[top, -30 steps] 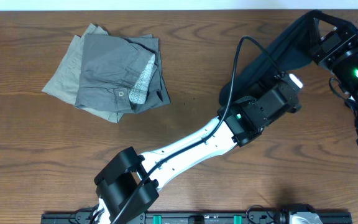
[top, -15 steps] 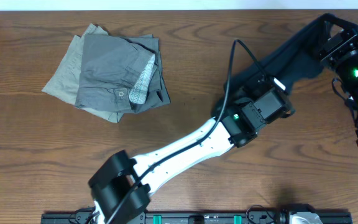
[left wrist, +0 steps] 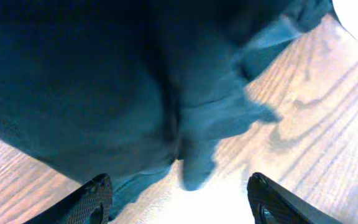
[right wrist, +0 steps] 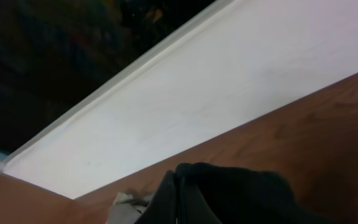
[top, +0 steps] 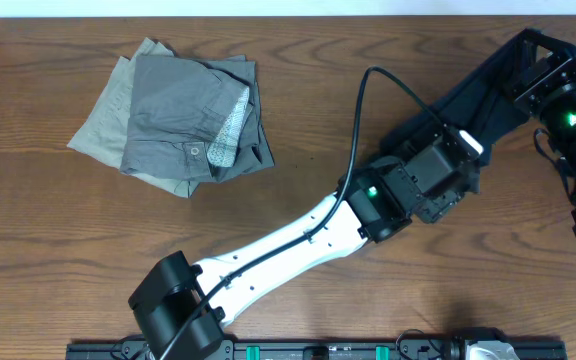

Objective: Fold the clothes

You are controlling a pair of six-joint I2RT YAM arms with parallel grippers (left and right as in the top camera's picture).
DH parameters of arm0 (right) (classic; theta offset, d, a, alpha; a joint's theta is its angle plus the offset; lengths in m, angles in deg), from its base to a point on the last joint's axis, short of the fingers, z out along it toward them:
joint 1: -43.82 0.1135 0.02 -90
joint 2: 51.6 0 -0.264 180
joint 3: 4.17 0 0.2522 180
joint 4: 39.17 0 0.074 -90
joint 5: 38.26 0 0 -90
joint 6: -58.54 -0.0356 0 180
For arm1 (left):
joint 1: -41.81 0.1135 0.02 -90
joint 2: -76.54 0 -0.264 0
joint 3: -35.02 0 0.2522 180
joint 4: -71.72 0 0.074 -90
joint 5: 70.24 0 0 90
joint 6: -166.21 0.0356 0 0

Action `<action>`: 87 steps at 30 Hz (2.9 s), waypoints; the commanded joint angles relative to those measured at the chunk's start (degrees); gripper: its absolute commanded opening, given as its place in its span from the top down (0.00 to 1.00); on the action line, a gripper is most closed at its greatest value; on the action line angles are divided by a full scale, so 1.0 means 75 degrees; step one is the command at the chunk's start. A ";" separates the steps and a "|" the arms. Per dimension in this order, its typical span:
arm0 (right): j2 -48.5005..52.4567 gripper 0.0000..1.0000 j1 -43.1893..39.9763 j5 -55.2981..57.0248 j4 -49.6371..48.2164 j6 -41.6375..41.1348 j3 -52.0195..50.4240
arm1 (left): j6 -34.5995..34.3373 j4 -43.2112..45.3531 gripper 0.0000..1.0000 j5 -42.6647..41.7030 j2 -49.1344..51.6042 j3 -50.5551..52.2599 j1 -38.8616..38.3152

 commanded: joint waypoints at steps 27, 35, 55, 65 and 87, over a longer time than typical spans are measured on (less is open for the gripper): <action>0.0052 0.99 0.0076 0.3115 0.1617 -0.0256 0.0358 | -0.0064 0.0041 0.28 -0.0297 0.0385 0.0082 -0.0224; 0.0187 0.99 0.0076 0.2736 0.1274 -0.0542 0.0597 | -0.0070 0.0353 0.28 -0.0195 0.0769 0.0082 -0.0498; 0.0423 0.99 0.1029 0.2454 0.0877 -0.0533 0.0947 | -0.0898 0.2028 0.39 0.0796 0.1224 0.0082 -0.0490; 0.0425 0.99 0.1026 0.2594 0.0758 -0.0423 0.0968 | -0.0892 0.1501 0.57 0.1341 0.1274 0.0082 -0.0484; 0.0857 0.96 0.0586 0.3934 0.1775 0.0755 0.0965 | 0.0108 -0.1935 0.94 0.1341 -0.1064 0.0079 0.0373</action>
